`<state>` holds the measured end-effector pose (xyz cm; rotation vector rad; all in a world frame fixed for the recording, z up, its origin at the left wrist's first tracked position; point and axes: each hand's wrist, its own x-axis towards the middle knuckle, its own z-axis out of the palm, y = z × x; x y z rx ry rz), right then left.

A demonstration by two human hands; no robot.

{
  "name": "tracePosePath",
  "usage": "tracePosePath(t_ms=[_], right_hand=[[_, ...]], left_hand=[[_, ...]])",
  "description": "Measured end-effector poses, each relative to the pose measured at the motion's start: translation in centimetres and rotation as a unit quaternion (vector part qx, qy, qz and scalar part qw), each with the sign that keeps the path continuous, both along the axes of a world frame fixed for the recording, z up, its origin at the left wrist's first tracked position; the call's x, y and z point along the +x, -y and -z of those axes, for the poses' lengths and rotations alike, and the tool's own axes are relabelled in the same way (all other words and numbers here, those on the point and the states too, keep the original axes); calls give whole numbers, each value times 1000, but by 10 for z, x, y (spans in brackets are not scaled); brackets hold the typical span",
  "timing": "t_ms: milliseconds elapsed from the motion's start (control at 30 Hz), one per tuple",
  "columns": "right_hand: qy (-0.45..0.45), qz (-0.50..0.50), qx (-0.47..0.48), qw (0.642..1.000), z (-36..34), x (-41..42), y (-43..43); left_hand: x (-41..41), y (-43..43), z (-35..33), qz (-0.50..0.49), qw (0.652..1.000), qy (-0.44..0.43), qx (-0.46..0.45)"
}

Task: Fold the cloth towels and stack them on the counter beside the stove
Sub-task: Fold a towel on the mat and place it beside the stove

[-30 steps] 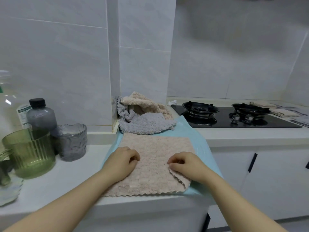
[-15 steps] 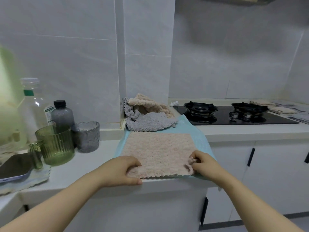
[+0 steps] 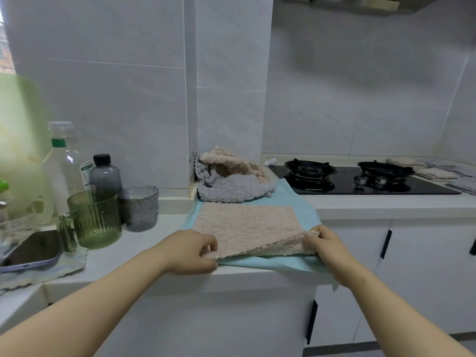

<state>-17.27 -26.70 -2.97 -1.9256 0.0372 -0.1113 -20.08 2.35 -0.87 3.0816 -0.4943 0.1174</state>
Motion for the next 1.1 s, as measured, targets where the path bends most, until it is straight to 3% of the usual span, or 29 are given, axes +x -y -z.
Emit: tracePosePath(t_ms=[167, 300, 400, 533, 733, 900, 1100], right_hand=[[-5, -3, -8, 1000, 2, 2, 1], [-8, -11, -6, 1000, 3, 4, 2], [-27, -12, 41, 999, 2, 8, 7], [-11, 10, 86, 996, -4, 11, 11], [-29, -36, 36, 998, -8, -3, 20], [-86, -87, 7, 992, -16, -7, 25], [9, 27, -44, 999, -17, 34, 16]], left_hand=[[4, -3, -4, -15, 999, -6, -29], [10, -17, -1, -32, 989, -18, -143], [14, -27, -3, -80, 956, 9, -283], [14, -31, -16, -69, 899, -26, -432], [1, -35, -26, -34, 915, -116, -384], [-1, -39, -28, -38, 891, -206, -403], [36, -29, -24, -110, 868, -115, -470]])
